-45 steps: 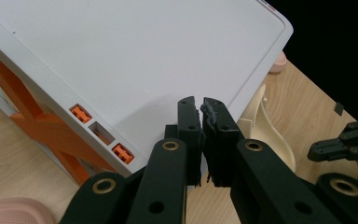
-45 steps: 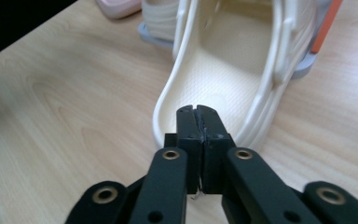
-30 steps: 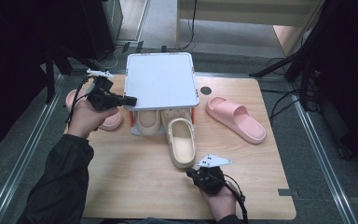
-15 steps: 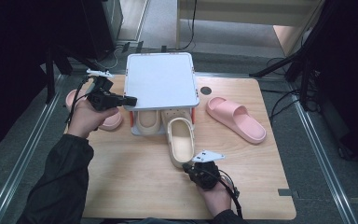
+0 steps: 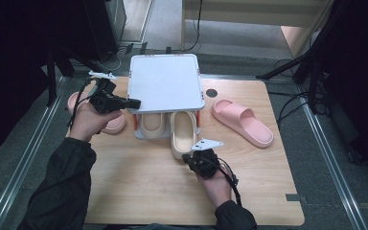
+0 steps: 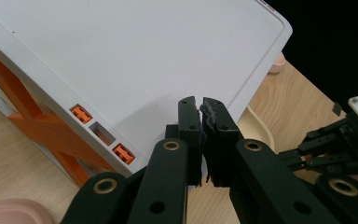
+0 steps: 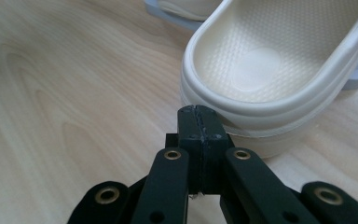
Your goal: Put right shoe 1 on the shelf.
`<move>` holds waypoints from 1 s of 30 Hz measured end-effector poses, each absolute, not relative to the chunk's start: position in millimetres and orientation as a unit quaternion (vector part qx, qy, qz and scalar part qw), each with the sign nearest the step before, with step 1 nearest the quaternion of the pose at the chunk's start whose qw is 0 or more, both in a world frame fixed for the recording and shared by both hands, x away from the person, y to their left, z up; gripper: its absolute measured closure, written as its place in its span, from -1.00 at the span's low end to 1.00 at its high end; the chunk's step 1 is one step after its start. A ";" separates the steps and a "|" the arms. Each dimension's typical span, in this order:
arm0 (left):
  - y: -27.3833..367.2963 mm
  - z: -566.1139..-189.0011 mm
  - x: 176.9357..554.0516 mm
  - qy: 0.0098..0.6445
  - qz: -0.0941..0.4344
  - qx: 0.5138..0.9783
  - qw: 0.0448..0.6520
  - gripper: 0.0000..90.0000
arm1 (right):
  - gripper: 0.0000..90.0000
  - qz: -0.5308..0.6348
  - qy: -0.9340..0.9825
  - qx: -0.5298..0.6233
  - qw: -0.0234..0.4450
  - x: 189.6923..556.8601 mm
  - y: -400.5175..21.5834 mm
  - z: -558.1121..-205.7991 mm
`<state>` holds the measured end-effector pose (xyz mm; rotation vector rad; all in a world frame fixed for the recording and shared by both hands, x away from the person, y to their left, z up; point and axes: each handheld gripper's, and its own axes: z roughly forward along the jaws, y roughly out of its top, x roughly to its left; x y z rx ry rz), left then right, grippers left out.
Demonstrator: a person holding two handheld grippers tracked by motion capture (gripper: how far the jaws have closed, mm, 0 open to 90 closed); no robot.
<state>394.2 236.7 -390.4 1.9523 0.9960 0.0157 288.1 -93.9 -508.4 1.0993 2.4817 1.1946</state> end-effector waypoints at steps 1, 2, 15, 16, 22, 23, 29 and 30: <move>236.8 -390.5 394.2 0.404 0.006 0.792 0.457 0.91 | 1.00 0.400 0.834 0.369 0.087 291.0 -93.5 -508.5; 236.8 -390.6 394.3 0.404 0.006 0.792 0.458 0.91 | 1.00 0.406 0.832 0.369 0.083 295.3 -93.1 -508.7; 236.5 -390.8 394.5 0.402 0.005 0.793 0.459 0.91 | 1.00 0.411 0.824 0.382 0.079 337.5 -76.6 -505.4; 236.5 -390.7 394.5 0.401 0.005 0.793 0.458 0.91 | 1.00 0.408 0.824 0.384 0.080 339.9 -74.5 -505.3; 235.7 -390.8 394.7 0.400 0.005 0.793 0.459 0.91 | 0.99 0.407 0.822 0.393 0.070 355.4 -67.8 -505.4; 235.3 -390.8 394.6 0.400 0.006 0.794 0.459 0.91 | 0.99 0.407 0.821 0.395 0.068 357.5 -66.4 -505.5; 235.6 -390.9 394.9 0.399 0.004 0.794 0.460 0.90 | 0.99 0.402 0.824 0.393 0.072 368.4 -59.9 -505.5; 235.8 -390.6 395.1 0.399 0.005 0.794 0.459 0.90 | 0.99 0.402 0.824 0.394 0.070 369.8 -59.8 -505.5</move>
